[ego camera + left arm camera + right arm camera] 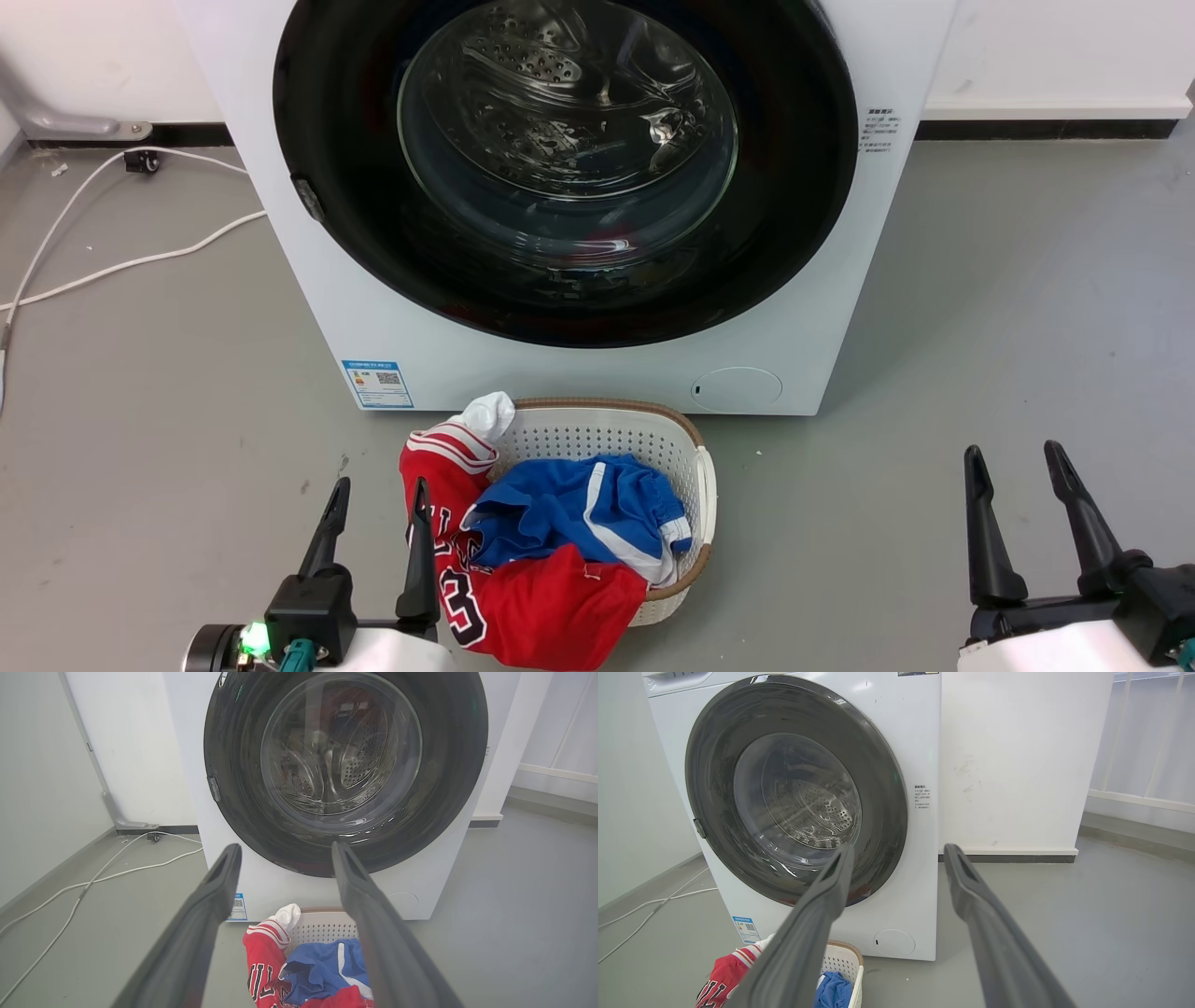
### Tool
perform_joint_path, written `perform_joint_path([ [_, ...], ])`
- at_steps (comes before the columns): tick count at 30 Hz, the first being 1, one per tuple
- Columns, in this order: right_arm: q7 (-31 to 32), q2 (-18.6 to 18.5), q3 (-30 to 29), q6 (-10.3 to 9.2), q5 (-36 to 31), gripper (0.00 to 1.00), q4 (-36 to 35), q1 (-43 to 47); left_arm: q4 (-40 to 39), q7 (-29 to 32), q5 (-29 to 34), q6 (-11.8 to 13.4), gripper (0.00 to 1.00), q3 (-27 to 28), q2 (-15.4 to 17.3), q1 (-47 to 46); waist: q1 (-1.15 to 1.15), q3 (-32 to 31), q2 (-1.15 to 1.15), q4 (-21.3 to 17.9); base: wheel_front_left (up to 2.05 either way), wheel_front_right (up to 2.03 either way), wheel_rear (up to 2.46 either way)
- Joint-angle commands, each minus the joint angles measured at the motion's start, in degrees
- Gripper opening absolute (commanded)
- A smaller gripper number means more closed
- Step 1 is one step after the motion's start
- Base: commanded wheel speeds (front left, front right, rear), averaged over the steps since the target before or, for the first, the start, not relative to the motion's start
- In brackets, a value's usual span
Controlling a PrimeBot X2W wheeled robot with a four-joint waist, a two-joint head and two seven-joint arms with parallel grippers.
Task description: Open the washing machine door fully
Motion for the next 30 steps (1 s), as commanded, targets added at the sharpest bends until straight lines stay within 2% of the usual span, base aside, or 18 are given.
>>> perform_joint_path([
  [1,-0.1,0.0,0.2,-0.02,0.5,1.0,0.2,0.3,0.1,-0.2,-0.1,0.2,1.0,0.0,-0.1,0.5,0.0,0.0,0.0,0.0,0.0,0.0,0.0],
  [17,-0.1,0.0,0.7,-0.02,1.5,1.0,1.8,0.3,0.4,-0.2,-0.8,0.4,1.0,0.0,-0.2,0.8,0.0,-0.4,0.0,-0.1,0.0,0.0,0.0],
  [18,-0.1,0.0,0.7,-0.02,1.6,0.77,1.9,0.2,0.5,-0.2,-0.8,0.5,1.0,0.0,-0.2,0.8,0.0,-0.4,0.0,-0.1,0.0,0.0,0.0],
  [19,-0.1,0.0,0.7,-0.02,1.6,0.77,1.9,0.2,0.5,-0.2,-0.8,0.5,1.0,0.0,-0.2,0.8,0.0,-0.4,0.0,-0.1,0.0,0.0,0.0],
  [20,-0.1,0.0,0.8,-0.02,2.1,0.08,2.0,0.2,0.5,-0.2,-0.7,0.5,1.0,0.0,-0.2,0.7,0.0,-0.3,0.0,-0.1,0.0,0.0,0.0],
  [21,-0.1,0.0,1.1,-0.02,2.3,0.0,2.3,0.2,0.5,-0.2,-0.7,0.5,1.0,0.0,-0.2,0.6,0.0,-0.3,0.0,-0.1,0.0,0.0,0.0],
  [25,-0.1,0.0,1.1,-0.02,7.0,0.0,2.8,-0.2,0.6,-0.2,-0.7,0.6,1.0,-0.1,-0.2,0.6,0.0,-0.3,0.0,-0.1,0.0,0.0,0.0],
  [28,-0.1,0.0,0.7,-0.02,17.4,0.0,3.9,-0.6,0.7,-0.2,-0.9,0.7,1.0,0.0,-0.1,0.7,0.0,-0.4,0.0,-0.1,0.0,0.0,0.0],
  [29,-0.1,0.0,0.7,-0.02,17.4,0.0,3.9,-0.6,0.7,-0.2,-0.9,0.7,1.0,0.0,-0.1,0.7,0.0,-0.4,0.0,-0.1,0.0,0.0,0.0],
  [30,-0.1,0.0,0.9,-0.01,21.3,0.0,4.1,-1.0,0.7,-0.2,-0.9,0.7,1.0,0.0,-0.2,0.7,0.0,-0.4,0.0,-0.2,0.0,0.0,0.0],
])
